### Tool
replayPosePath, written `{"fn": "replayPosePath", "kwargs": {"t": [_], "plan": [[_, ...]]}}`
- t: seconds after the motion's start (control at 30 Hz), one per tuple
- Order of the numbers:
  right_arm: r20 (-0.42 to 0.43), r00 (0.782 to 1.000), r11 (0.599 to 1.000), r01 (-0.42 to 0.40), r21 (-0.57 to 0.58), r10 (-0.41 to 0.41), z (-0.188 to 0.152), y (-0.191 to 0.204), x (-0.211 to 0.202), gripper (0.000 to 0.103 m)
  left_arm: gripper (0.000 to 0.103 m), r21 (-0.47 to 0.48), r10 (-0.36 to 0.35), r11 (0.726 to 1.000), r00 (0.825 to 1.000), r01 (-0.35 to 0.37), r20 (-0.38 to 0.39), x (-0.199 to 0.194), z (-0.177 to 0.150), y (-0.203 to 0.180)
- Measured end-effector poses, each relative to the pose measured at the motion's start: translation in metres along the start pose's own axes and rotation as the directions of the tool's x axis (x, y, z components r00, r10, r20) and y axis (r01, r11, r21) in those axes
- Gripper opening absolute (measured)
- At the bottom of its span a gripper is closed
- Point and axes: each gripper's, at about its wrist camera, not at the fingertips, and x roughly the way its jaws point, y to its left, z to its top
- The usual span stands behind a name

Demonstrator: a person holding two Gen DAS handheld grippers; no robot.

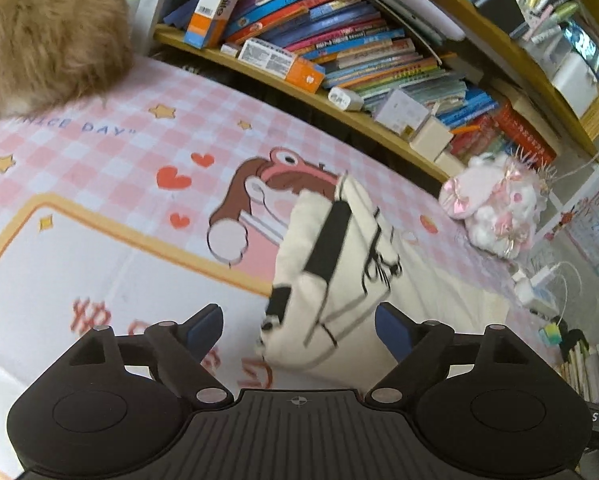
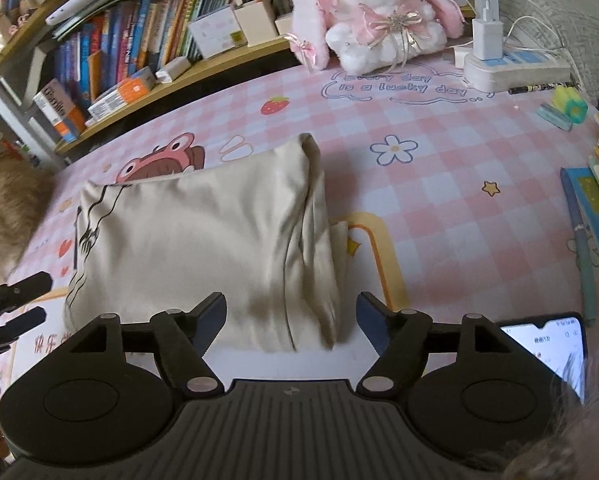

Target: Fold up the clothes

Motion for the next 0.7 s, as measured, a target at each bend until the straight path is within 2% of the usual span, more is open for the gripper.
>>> {"fn": "replayPosePath", "kwargs": {"t": [0.43,0.7], "plan": [[-0.040,0.999,0.999,-0.035,0.020,0.036,-0.020,-0.024,-0.013,0.073,0.091,0.015,0.041,0.999,0.998,-0.041,-0.037,-0.008,-0.029,-0.019],[-0.051,0.997,0.997,-0.063,0.041,0.065,-0.021,-0.033,-0.013,0.073,0.096,-0.058,0.064,0.996,0.997,-0.066,-0.038,-0.009,-0.026,-0.007]]}}
